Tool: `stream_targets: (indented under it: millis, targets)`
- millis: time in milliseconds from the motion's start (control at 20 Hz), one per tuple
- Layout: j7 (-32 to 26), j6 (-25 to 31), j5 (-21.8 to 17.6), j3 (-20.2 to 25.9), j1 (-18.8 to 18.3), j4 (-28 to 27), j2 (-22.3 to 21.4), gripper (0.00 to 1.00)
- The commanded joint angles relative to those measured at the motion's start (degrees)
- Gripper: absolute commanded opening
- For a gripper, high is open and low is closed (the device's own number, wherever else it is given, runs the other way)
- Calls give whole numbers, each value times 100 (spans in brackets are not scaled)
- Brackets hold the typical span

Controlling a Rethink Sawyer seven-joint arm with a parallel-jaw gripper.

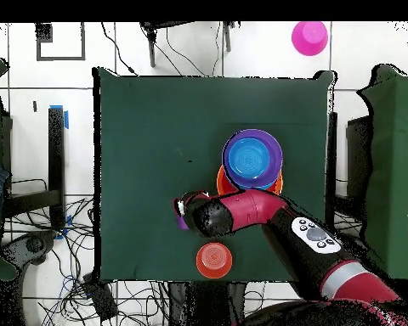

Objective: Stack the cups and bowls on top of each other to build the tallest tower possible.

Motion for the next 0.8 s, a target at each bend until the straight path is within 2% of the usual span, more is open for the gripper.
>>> stream_targets:
  millis: [50,150,250,450,700,800]
  targets:
    - [464,169,278,154,222,-134,-733,100]
    - [580,-251,215,144,247,-115,-956,100]
    - [572,-330,220,170,241,-94,-1112,100]
    - [582,-162,267,40,362,-186,-1140,100]
    - [491,616,654,-32,422,-179,-924,100]
    - [444,683,765,-25,442,-192,-783,100]
